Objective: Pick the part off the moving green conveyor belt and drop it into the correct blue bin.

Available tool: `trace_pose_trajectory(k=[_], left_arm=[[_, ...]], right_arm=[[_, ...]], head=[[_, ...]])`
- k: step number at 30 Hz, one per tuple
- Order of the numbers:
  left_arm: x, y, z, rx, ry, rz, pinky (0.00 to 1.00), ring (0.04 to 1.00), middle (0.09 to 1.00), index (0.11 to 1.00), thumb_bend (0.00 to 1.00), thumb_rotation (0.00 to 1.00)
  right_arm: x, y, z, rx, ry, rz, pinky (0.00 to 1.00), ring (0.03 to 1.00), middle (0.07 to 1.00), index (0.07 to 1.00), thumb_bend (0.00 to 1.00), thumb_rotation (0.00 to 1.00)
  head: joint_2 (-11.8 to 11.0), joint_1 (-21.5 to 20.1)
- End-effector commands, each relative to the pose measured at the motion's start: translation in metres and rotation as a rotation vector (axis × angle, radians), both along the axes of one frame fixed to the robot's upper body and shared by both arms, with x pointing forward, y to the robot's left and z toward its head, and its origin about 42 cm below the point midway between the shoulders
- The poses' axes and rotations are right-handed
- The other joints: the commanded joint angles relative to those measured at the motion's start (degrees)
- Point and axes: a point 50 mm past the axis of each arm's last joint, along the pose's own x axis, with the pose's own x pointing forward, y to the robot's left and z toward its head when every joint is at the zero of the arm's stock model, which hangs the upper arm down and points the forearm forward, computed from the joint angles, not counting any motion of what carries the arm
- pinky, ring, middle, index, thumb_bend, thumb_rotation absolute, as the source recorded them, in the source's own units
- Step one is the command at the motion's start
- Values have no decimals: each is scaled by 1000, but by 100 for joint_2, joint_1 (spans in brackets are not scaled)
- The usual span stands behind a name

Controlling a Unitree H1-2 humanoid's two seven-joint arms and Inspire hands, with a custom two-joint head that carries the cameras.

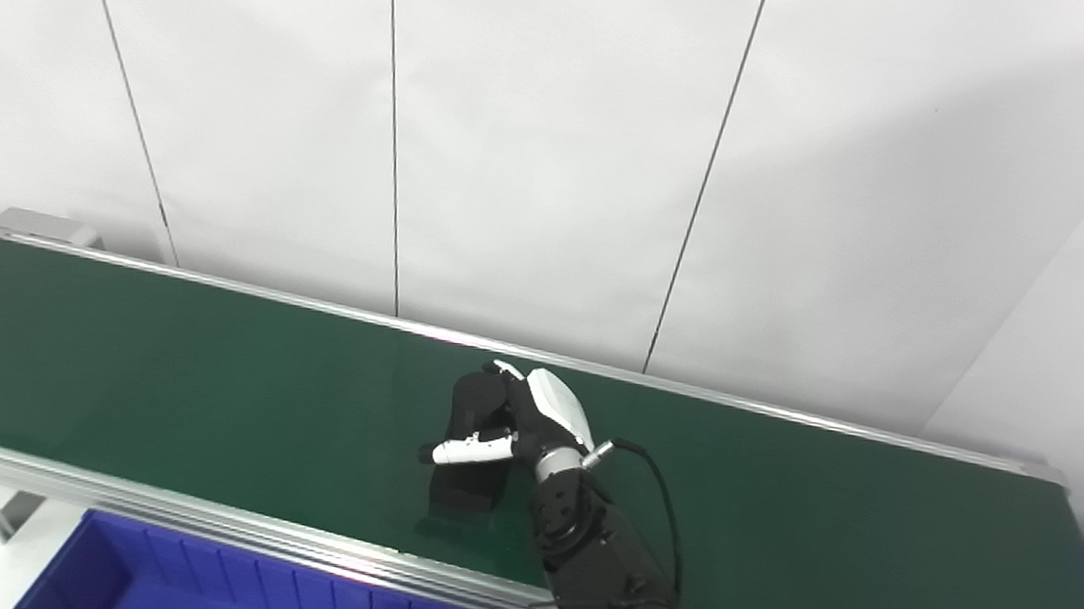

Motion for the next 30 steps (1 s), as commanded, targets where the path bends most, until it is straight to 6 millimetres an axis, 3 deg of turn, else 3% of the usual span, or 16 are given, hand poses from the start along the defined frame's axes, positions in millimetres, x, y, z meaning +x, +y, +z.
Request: trace_pose_trajectory(k=[1,5,7,10,11,13,15,20,26,30], left_arm=[[2,-3,10,-32,-42,2,677,780,805,778,830,776],[2,-4,11,-30,-40,-4,677,780,806,774,832,776],[2,-4,11,-30,-41,-7,678,781,807,772,836,775],[2,-4,11,-28,-40,-7,685,783,807,771,840,778],[2,-4,11,-28,-38,-5,686,782,807,769,846,779],[2,-4,11,-28,-37,-7,689,783,808,768,849,779],[4,-4,12,-30,-41,-12,688,781,807,766,842,774],[7,0,12,-22,-48,-17,688,783,809,765,832,776],[13,6,11,1,-64,-13,703,790,811,766,846,805],[18,10,13,6,-64,-8,724,805,816,771,835,792]], right_arm=[[8,25,30,55,-103,45,835,860,877,901,937,316],[4,29,24,91,-111,12,803,835,844,865,890,257],[3,28,22,131,-108,-23,639,735,808,819,819,162],[2,26,18,194,-102,-82,551,646,760,769,733,35],[2,25,16,216,-100,-104,566,608,647,733,649,11],[2,23,14,242,-91,-148,605,588,542,690,583,3],[2,21,13,256,-76,-176,495,443,483,572,518,0],[1,17,9,270,-86,-203,462,410,483,557,508,0],[0,8,7,292,-148,-233,490,409,501,541,510,0],[0,-4,11,361,-191,-290,456,410,500,545,509,0]], head=[[8,7],[-5,-138],[1,-148],[5,-187],[5,-187],[14,-191],[31,-208],[71,-272],[105,-339],[270,-443]])
